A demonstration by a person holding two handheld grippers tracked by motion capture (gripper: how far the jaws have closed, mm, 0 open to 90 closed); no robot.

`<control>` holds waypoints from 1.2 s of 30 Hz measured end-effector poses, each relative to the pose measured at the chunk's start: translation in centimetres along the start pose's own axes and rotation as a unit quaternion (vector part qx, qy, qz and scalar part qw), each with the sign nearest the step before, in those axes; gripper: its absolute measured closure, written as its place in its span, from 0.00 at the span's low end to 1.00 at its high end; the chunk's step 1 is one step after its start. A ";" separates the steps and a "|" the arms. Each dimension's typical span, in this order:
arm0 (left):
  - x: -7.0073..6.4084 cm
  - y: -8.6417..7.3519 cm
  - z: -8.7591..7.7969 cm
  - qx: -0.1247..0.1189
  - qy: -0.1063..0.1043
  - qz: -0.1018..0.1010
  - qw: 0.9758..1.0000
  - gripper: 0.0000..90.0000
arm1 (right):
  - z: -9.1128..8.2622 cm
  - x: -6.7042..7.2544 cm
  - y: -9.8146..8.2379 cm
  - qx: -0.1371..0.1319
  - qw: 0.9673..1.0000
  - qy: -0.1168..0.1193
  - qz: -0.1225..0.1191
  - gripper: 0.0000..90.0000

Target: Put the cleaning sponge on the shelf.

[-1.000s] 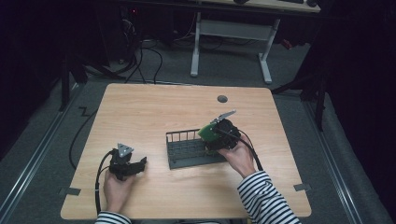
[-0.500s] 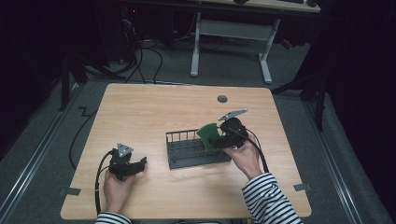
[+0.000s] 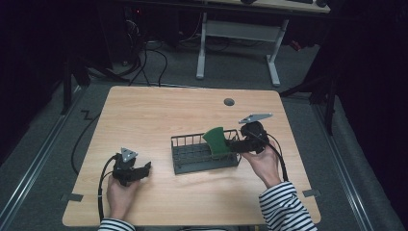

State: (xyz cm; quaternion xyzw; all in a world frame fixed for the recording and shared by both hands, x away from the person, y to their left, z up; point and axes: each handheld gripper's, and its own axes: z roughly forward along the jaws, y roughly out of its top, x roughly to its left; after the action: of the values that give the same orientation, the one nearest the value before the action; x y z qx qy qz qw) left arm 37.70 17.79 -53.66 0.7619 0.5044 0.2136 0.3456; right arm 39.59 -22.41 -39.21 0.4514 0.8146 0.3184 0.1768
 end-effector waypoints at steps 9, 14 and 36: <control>0.0 0.0 0.0 0.000 0.000 0.000 1.000 0.30 | -1.8 -1.9 -1.5 -0.021 0.999 -0.005 0.028 0.31; 0.0 0.0 0.0 0.000 0.001 0.001 1.000 0.30 | -2.9 -2.6 -2.1 -0.033 0.999 -0.010 0.040 0.31; -0.1 0.0 0.0 0.001 0.002 0.002 1.000 0.30 | -6.6 -5.5 -6.1 -0.072 0.993 -0.028 0.090 0.35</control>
State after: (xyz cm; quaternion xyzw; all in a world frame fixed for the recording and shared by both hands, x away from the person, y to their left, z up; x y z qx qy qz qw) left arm 37.69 17.73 -53.66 0.7629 0.5038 0.2154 0.3433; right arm 34.91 -31.81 -38.48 0.5182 0.7402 0.3777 0.2023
